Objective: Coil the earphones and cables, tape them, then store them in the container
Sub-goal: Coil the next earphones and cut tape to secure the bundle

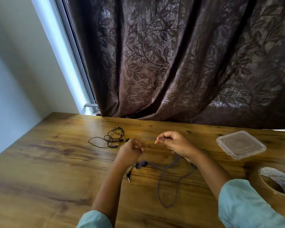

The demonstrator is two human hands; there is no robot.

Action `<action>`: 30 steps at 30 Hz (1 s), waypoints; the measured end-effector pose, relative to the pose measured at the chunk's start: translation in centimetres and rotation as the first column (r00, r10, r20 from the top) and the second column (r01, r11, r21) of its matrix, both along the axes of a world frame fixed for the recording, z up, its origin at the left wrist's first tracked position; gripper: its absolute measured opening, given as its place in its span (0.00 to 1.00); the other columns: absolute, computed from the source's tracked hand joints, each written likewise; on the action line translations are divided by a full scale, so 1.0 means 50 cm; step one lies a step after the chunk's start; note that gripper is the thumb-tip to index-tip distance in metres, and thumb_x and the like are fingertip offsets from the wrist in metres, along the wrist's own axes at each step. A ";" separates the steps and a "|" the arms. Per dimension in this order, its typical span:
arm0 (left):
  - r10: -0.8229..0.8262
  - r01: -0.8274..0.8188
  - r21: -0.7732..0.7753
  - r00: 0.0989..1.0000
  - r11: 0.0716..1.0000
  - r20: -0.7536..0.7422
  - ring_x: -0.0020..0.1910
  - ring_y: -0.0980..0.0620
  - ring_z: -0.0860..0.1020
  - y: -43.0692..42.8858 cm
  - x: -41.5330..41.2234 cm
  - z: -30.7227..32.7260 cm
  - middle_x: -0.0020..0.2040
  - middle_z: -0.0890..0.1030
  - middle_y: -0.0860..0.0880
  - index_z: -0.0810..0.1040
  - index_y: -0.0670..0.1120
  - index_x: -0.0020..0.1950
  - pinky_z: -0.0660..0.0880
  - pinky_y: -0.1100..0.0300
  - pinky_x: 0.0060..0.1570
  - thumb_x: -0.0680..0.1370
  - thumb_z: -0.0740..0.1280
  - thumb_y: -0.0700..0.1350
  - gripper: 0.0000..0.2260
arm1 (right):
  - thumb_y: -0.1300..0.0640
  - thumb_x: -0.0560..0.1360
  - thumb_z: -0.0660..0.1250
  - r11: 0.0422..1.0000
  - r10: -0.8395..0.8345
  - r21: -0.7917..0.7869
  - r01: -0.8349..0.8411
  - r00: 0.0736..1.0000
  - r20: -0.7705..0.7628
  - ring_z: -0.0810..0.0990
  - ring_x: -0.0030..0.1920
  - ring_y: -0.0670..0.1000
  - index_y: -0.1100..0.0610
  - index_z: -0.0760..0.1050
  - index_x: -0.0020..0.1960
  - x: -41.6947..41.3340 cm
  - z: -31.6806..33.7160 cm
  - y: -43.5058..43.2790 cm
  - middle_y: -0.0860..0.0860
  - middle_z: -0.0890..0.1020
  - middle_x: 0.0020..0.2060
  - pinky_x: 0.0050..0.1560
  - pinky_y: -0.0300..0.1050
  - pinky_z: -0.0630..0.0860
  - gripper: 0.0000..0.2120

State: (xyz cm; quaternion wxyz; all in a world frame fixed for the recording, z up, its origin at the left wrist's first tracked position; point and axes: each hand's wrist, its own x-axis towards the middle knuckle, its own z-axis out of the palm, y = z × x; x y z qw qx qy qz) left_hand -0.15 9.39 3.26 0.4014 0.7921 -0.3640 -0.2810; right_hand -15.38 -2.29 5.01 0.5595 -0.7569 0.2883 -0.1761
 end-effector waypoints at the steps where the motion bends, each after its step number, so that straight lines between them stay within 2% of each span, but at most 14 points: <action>1: 0.027 -0.026 -0.003 0.992 1.000 0.125 0.47 0.48 0.77 -0.001 -0.005 0.006 0.43 0.79 0.50 0.74 0.44 0.45 0.74 0.57 0.45 0.74 0.66 0.38 0.02 | 0.52 0.79 0.63 1.000 -0.001 0.006 0.001 1.000 0.006 0.59 0.26 0.46 0.51 0.81 0.41 -0.002 0.004 0.000 0.51 0.66 0.27 0.25 0.38 0.56 0.11; 3: 0.053 -0.018 -0.106 0.939 0.994 0.339 0.44 0.51 0.73 0.000 -0.015 0.026 0.41 0.74 0.54 0.72 0.45 0.45 0.67 0.60 0.39 0.73 0.68 0.43 0.06 | 0.51 0.78 0.64 1.000 -0.002 0.023 0.001 1.000 0.015 0.59 0.26 0.46 0.52 0.81 0.43 -0.005 0.011 0.001 0.53 0.65 0.28 0.25 0.39 0.56 0.10; 5: -0.038 0.144 -0.219 0.905 0.965 0.425 0.51 0.54 0.70 -0.003 -0.029 0.052 0.50 0.72 0.53 0.72 0.47 0.53 0.67 0.62 0.47 0.74 0.69 0.46 0.11 | 0.51 0.77 0.65 1.000 0.011 0.005 -0.011 1.000 -0.004 0.61 0.25 0.44 0.55 0.82 0.45 -0.006 0.022 0.004 0.48 0.65 0.25 0.25 0.38 0.58 0.10; 7: -0.225 0.329 -0.175 0.870 0.928 0.439 0.60 0.55 0.68 -0.015 -0.040 0.069 0.59 0.72 0.52 0.71 0.49 0.63 0.67 0.59 0.59 0.76 0.67 0.47 0.16 | 0.53 0.76 0.67 0.999 0.038 -0.024 -0.037 0.999 0.012 0.62 0.24 0.42 0.59 0.81 0.45 -0.001 0.033 0.009 0.45 0.66 0.24 0.25 0.36 0.59 0.10; 8: -0.304 0.388 -0.134 0.858 0.912 0.414 0.59 0.54 0.71 -0.019 -0.045 0.073 0.58 0.75 0.51 0.72 0.49 0.63 0.69 0.60 0.58 0.77 0.65 0.47 0.14 | 0.54 0.76 0.67 0.999 0.037 -0.026 -0.036 0.999 0.038 0.62 0.23 0.41 0.60 0.81 0.45 0.002 0.037 0.010 0.45 0.67 0.23 0.24 0.35 0.58 0.09; 10: -0.360 0.415 -0.119 0.875 0.902 0.322 0.46 0.54 0.77 -0.022 -0.050 0.076 0.46 0.79 0.53 0.75 0.48 0.56 0.73 0.63 0.45 0.80 0.62 0.45 0.07 | 0.56 0.77 0.66 0.999 0.008 -0.033 -0.005 0.997 0.081 0.63 0.21 0.40 0.59 0.81 0.43 0.006 0.047 0.008 0.43 0.69 0.21 0.23 0.32 0.59 0.09; 12: -0.328 0.397 -0.108 0.859 0.911 0.393 0.36 0.58 0.74 -0.017 -0.042 0.076 0.36 0.75 0.58 0.77 0.48 0.48 0.69 0.70 0.36 0.80 0.61 0.45 0.06 | 0.54 0.77 0.66 0.999 -0.006 -0.052 0.010 0.997 0.079 0.66 0.21 0.40 0.57 0.81 0.43 0.003 0.059 0.003 0.44 0.73 0.24 0.24 0.31 0.62 0.09; 15: -0.265 0.377 -0.141 0.828 0.915 0.494 0.34 0.61 0.72 -0.006 -0.005 0.070 0.33 0.74 0.58 0.77 0.52 0.42 0.66 0.72 0.35 0.80 0.61 0.45 0.09 | 0.50 0.75 0.68 0.992 0.048 -0.115 -0.046 0.999 0.014 0.69 0.24 0.39 0.56 0.83 0.43 -0.010 0.073 -0.004 0.45 0.76 0.27 0.27 0.31 0.64 0.11; 17: -0.142 0.286 -0.273 0.883 0.919 0.448 0.34 0.58 0.73 0.001 0.022 0.069 0.34 0.75 0.57 0.75 0.54 0.38 0.67 0.66 0.36 0.80 0.61 0.46 0.11 | 0.47 0.74 0.68 0.987 0.062 -0.145 -0.065 0.998 -0.022 0.68 0.26 0.42 0.55 0.84 0.40 -0.018 0.078 -0.008 0.44 0.74 0.25 0.29 0.33 0.64 0.13; 18: -0.071 0.225 -0.332 0.905 0.916 0.418 0.34 0.59 0.73 0.006 0.033 0.072 0.34 0.76 0.56 0.75 0.53 0.38 0.67 0.67 0.36 0.80 0.61 0.46 0.11 | 0.47 0.74 0.68 0.988 0.063 -0.137 -0.067 0.998 -0.029 0.67 0.28 0.45 0.54 0.83 0.39 -0.021 0.080 -0.010 0.44 0.72 0.24 0.28 0.34 0.63 0.13; 22: 0.127 0.009 -0.408 0.944 0.913 0.305 0.33 0.61 0.71 0.029 0.066 0.085 0.35 0.77 0.49 0.78 0.42 0.41 0.65 0.73 0.33 0.80 0.61 0.43 0.11 | 0.48 0.76 0.66 0.996 0.064 -0.056 -0.065 0.998 -0.018 0.63 0.26 0.43 0.53 0.82 0.39 -0.037 0.078 -0.022 0.43 0.66 0.23 0.24 0.34 0.59 0.12; 24: 0.136 -0.034 -0.386 0.961 0.922 0.239 0.37 0.56 0.73 0.039 0.086 0.078 0.38 0.79 0.47 0.79 0.43 0.42 0.67 0.67 0.39 0.80 0.61 0.44 0.11 | 0.50 0.77 0.65 0.998 0.064 -0.024 -0.065 0.998 -0.004 0.62 0.25 0.43 0.54 0.81 0.41 -0.044 0.074 -0.027 0.43 0.65 0.23 0.24 0.34 0.59 0.11; 27: 0.101 -0.070 -0.318 0.992 0.945 0.081 0.37 0.53 0.71 0.055 0.103 0.056 0.36 0.77 0.50 0.79 0.46 0.40 0.66 0.59 0.38 0.80 0.60 0.44 0.12 | 0.51 0.78 0.63 0.996 0.080 -0.036 -0.080 0.997 0.009 0.59 0.25 0.44 0.52 0.81 0.43 -0.037 0.067 -0.023 0.44 0.63 0.23 0.24 0.36 0.55 0.10; 30: -0.024 0.022 -0.103 1.000 0.994 -0.018 0.45 0.49 0.74 0.063 0.102 0.040 0.43 0.78 0.47 0.80 0.47 0.44 0.70 0.57 0.45 0.80 0.61 0.40 0.10 | 0.52 0.80 0.62 0.987 0.122 -0.104 -0.119 0.992 0.020 0.60 0.24 0.44 0.52 0.80 0.44 -0.022 0.069 -0.010 0.43 0.64 0.23 0.23 0.35 0.55 0.10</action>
